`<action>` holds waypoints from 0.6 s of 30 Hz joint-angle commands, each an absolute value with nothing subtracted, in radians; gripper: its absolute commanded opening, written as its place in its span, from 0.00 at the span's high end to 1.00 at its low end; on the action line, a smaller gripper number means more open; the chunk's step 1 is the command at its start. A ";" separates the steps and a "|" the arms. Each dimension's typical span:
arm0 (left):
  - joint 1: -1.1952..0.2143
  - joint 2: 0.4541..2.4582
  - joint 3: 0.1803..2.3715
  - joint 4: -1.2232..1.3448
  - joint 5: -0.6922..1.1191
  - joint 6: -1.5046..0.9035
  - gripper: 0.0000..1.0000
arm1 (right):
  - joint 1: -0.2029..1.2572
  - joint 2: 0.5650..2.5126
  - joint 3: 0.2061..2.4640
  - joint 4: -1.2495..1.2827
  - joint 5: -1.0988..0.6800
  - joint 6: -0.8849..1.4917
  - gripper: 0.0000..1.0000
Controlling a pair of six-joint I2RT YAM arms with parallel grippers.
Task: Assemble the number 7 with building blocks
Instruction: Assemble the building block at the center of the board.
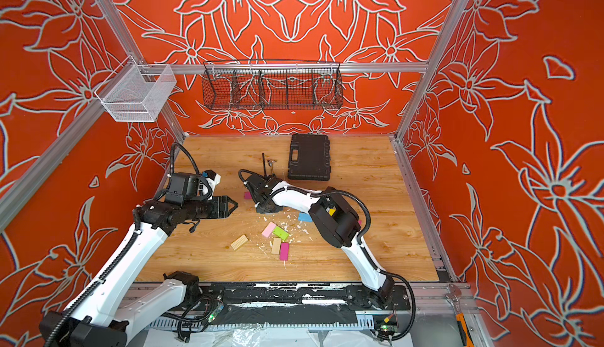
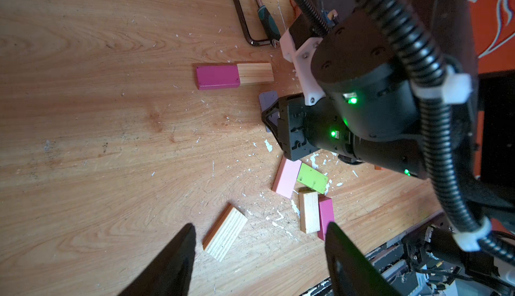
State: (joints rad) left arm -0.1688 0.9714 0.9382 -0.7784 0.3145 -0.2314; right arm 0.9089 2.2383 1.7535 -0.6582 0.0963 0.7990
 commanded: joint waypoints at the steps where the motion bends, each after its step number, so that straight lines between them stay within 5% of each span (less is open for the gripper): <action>1: -0.160 0.974 0.929 -0.770 0.336 -0.221 0.29 | 0.902 2.276 1.763 -0.664 0.084 0.831 0.68; 9: -0.158 0.980 0.929 -0.770 0.342 -0.224 0.29 | 0.901 2.281 1.759 -0.646 0.071 0.830 0.67; 18: -0.158 0.979 0.927 -0.770 0.348 -0.225 0.29 | 0.895 2.240 1.731 -0.649 0.086 0.829 0.33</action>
State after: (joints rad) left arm -0.1635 0.9764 0.9337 -0.7753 0.3313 -0.2317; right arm 0.9028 2.2398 1.7531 -0.6117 0.0780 0.8093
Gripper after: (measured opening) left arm 0.714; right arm 0.652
